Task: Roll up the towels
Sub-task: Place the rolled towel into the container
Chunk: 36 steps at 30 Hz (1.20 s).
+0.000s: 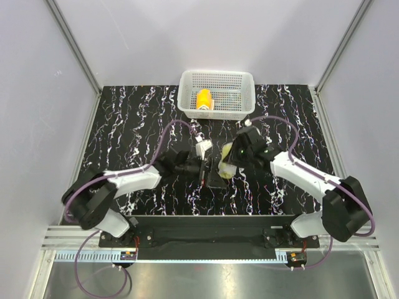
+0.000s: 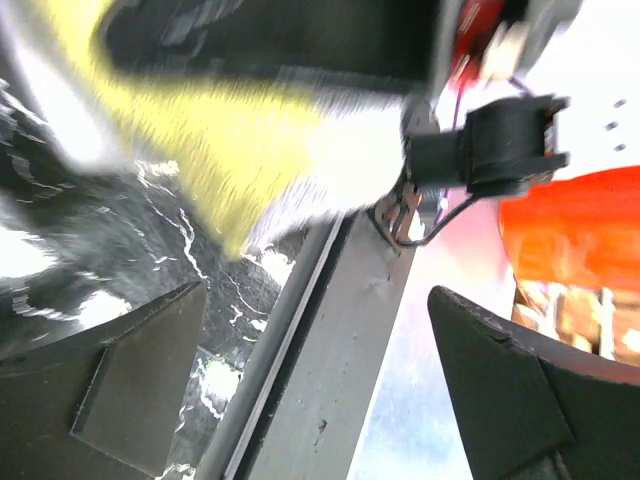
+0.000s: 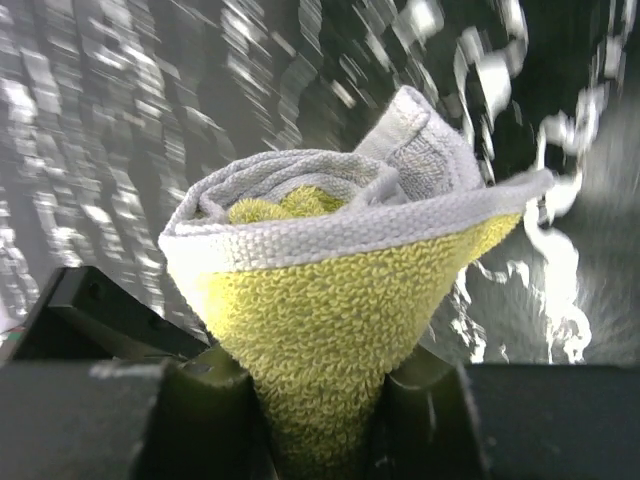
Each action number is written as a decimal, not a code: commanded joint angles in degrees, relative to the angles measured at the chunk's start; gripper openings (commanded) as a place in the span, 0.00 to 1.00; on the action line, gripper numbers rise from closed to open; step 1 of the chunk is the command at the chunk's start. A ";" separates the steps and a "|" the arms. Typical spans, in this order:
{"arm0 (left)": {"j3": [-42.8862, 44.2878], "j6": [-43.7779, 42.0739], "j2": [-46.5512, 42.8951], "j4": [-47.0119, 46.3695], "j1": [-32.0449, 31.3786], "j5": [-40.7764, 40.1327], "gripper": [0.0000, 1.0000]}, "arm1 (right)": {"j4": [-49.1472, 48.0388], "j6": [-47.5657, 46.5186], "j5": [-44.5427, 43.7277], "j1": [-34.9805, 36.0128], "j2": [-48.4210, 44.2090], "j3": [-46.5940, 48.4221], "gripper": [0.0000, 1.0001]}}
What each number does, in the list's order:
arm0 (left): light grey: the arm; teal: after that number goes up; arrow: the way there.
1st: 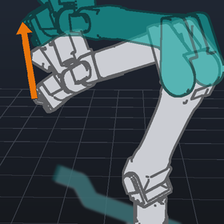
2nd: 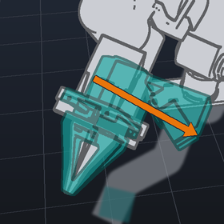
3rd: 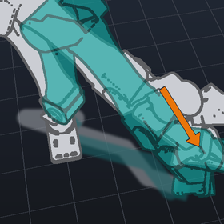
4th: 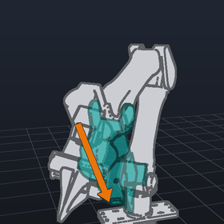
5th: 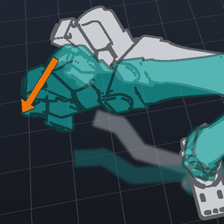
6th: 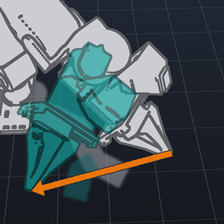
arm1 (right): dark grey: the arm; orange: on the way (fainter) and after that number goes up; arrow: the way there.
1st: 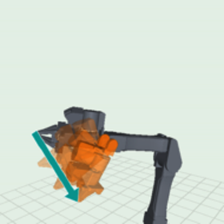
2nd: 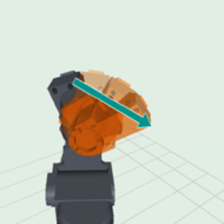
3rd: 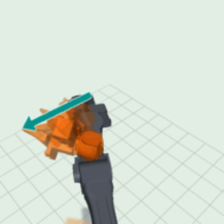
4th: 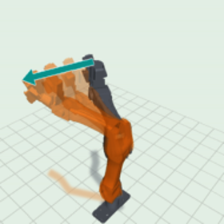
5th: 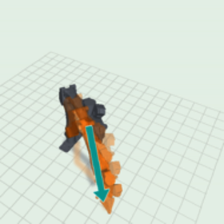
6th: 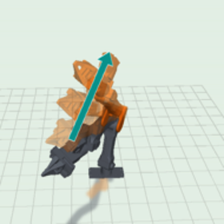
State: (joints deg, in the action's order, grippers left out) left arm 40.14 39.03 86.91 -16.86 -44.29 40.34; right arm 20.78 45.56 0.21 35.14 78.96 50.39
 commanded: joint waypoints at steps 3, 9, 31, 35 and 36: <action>-1.55 -4.56 -12.89 11.48 4.03 -8.14 0.99 | 6.29 -10.48 -0.39 -4.54 -1.27 14.44 0.09; -0.51 -9.39 -28.35 27.91 8.17 -17.46 0.99 | 6.30 -18.83 7.34 -12.01 6.45 29.81 0.09; 6.18 -17.40 -38.58 50.79 10.98 -28.74 0.99 | 14.82 -28.60 26.34 -24.94 73.18 104.21 0.15; 6.35 -17.93 -37.43 50.52 12.12 -27.42 0.99 | 15.42 -29.03 23.09 -25.91 73.35 99.90 0.21; 6.44 -18.02 -37.08 50.52 12.47 -26.90 0.99 | 17.09 -29.47 22.04 -25.82 74.66 100.86 0.21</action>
State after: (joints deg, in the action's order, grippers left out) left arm 45.71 22.41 49.34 34.59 -32.88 12.88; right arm 35.46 17.91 24.71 9.80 153.56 149.21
